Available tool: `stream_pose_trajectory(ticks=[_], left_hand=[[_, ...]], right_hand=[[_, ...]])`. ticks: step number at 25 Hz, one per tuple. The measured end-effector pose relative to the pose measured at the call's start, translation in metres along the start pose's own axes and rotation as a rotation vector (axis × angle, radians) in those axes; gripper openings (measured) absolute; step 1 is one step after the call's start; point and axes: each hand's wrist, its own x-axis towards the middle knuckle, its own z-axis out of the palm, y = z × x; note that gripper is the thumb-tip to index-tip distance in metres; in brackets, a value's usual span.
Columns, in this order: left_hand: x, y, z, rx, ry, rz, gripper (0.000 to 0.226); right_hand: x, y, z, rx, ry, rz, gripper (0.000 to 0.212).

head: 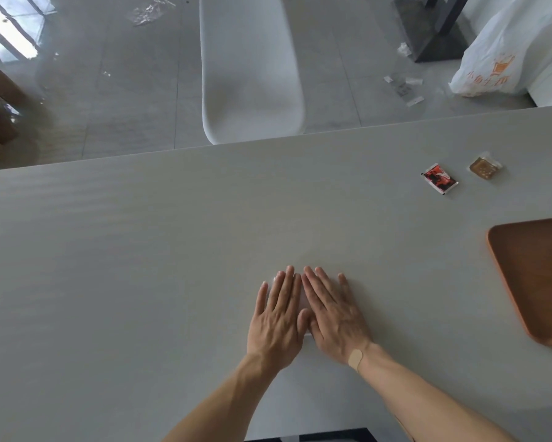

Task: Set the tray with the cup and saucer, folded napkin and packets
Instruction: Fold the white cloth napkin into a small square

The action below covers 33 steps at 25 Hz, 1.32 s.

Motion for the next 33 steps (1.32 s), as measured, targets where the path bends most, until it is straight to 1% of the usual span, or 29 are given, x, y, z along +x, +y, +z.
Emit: stream_pose_trajectory(ticks=[2,4,6,9,10,12,13,14,16,17,19,21,23,25,27,29,30,32,33], left_hand=[[-0.001,-0.011,-0.001,0.019,-0.007,0.06,0.061],[-0.006,-0.025,-0.004,0.041,-0.015,0.082,0.06],[-0.01,-0.032,-0.007,0.054,-0.037,0.062,0.059],[-0.009,-0.03,-0.01,0.048,-0.082,0.064,0.06],[-0.008,-0.028,-0.014,0.051,-0.083,0.061,0.06],[-0.011,-0.023,-0.023,0.023,-0.043,-0.013,0.061],[-0.015,-0.019,-0.026,-0.009,-0.005,-0.041,0.059],[-0.021,-0.012,-0.024,-0.028,0.035,-0.023,0.054],[-0.036,0.005,-0.02,-0.012,0.062,0.095,0.04],[-0.041,0.009,-0.021,0.004,0.068,0.138,0.034],[-0.039,0.005,-0.026,0.031,0.085,0.14,0.028],[-0.033,-0.01,-0.032,0.091,0.093,0.15,0.031],[-0.023,-0.023,-0.04,0.149,0.05,0.164,0.035],[-0.017,-0.029,-0.042,0.146,-0.005,0.173,0.036],[-0.021,-0.03,-0.038,0.113,-0.023,0.177,0.038],[-0.026,-0.029,-0.033,0.07,0.008,0.153,0.039],[-0.026,-0.026,-0.031,0.041,0.048,0.136,0.04],[-0.017,-0.013,-0.03,-0.03,0.126,0.103,0.045],[-0.01,-0.007,-0.03,-0.052,0.13,0.082,0.049]], right_hand=[[-0.001,0.004,-0.001,-0.016,0.007,-0.026,0.064],[-0.005,0.011,-0.002,-0.008,0.025,-0.005,0.064],[-0.01,0.016,-0.003,0.029,0.031,0.046,0.064],[-0.011,0.017,-0.005,0.055,0.026,0.062,0.064],[-0.01,0.016,-0.007,0.047,0.026,0.058,0.065],[-0.007,0.019,-0.014,0.034,0.037,0.04,0.065],[-0.005,0.023,-0.018,0.043,0.051,0.019,0.061],[-0.003,0.026,-0.02,0.054,0.072,-0.011,0.056],[-0.002,0.032,-0.025,0.048,0.12,-0.055,0.047],[-0.003,0.034,-0.027,0.034,0.147,-0.054,0.043],[-0.011,0.037,-0.03,0.001,0.194,-0.018,0.036],[-0.03,0.035,-0.025,-0.018,0.228,0.009,0.033],[-0.051,0.024,-0.015,-0.013,0.248,-0.003,0.034],[-0.064,0.011,-0.008,0.018,0.228,0.003,0.037],[-0.062,0.004,-0.009,0.068,0.215,0.069,0.033],[-0.051,0.005,-0.014,0.117,0.253,0.142,0.028],[-0.043,0.005,-0.016,0.139,0.279,0.156,0.03],[-0.024,0.001,-0.019,0.155,0.297,0.144,0.042],[-0.013,-0.003,-0.019,0.146,0.271,0.126,0.048]])
